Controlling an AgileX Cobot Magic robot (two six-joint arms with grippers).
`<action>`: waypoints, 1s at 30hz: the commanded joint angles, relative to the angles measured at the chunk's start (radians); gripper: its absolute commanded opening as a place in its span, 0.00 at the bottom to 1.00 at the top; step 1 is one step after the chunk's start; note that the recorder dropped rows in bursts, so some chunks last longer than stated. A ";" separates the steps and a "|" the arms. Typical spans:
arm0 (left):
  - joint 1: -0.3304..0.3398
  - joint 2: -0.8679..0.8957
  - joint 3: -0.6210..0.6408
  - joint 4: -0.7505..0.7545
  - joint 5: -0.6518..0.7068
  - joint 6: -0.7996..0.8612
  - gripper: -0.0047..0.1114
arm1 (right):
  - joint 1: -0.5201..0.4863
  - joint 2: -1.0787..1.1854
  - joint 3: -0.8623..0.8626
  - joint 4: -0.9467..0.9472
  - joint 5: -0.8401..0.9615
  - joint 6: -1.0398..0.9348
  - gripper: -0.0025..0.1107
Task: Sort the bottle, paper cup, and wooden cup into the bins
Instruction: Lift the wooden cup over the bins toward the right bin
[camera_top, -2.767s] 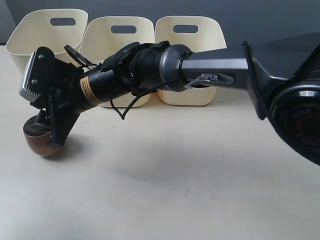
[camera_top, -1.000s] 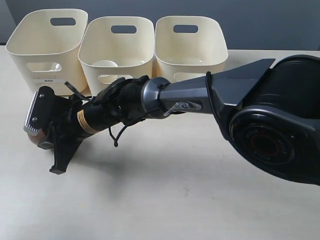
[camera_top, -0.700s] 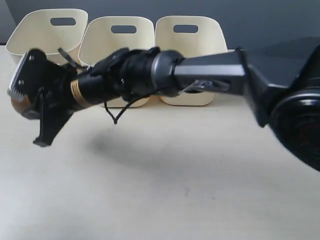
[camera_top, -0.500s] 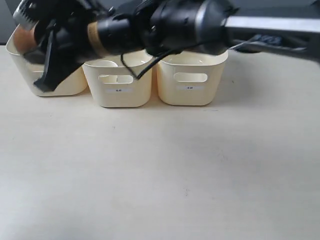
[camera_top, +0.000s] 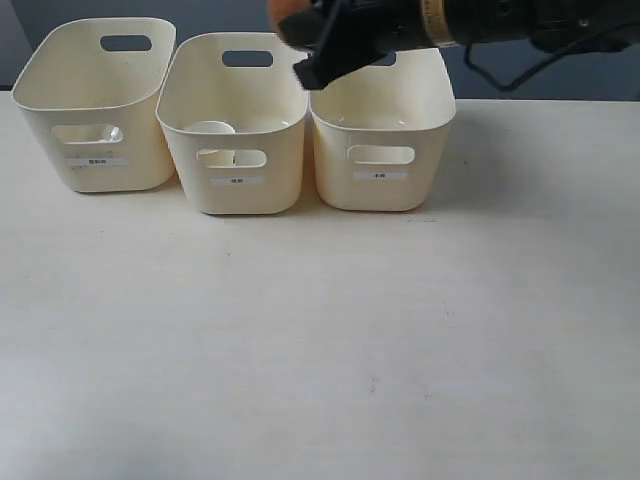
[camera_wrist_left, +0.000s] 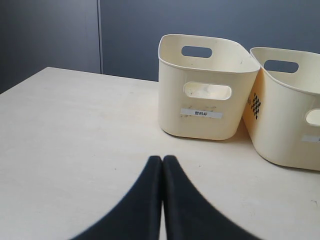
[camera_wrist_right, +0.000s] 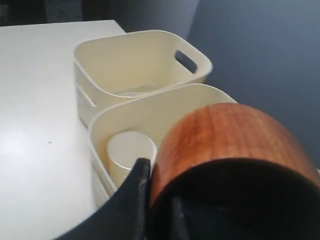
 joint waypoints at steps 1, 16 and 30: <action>-0.003 -0.005 -0.004 0.000 -0.006 -0.001 0.04 | -0.103 -0.016 0.008 0.003 0.014 0.040 0.02; -0.003 -0.005 -0.004 0.000 -0.006 -0.001 0.04 | -0.188 0.346 -0.258 0.003 -0.048 0.167 0.02; -0.003 -0.005 -0.004 0.000 -0.006 -0.001 0.04 | -0.190 0.465 -0.292 0.003 -0.109 0.203 0.02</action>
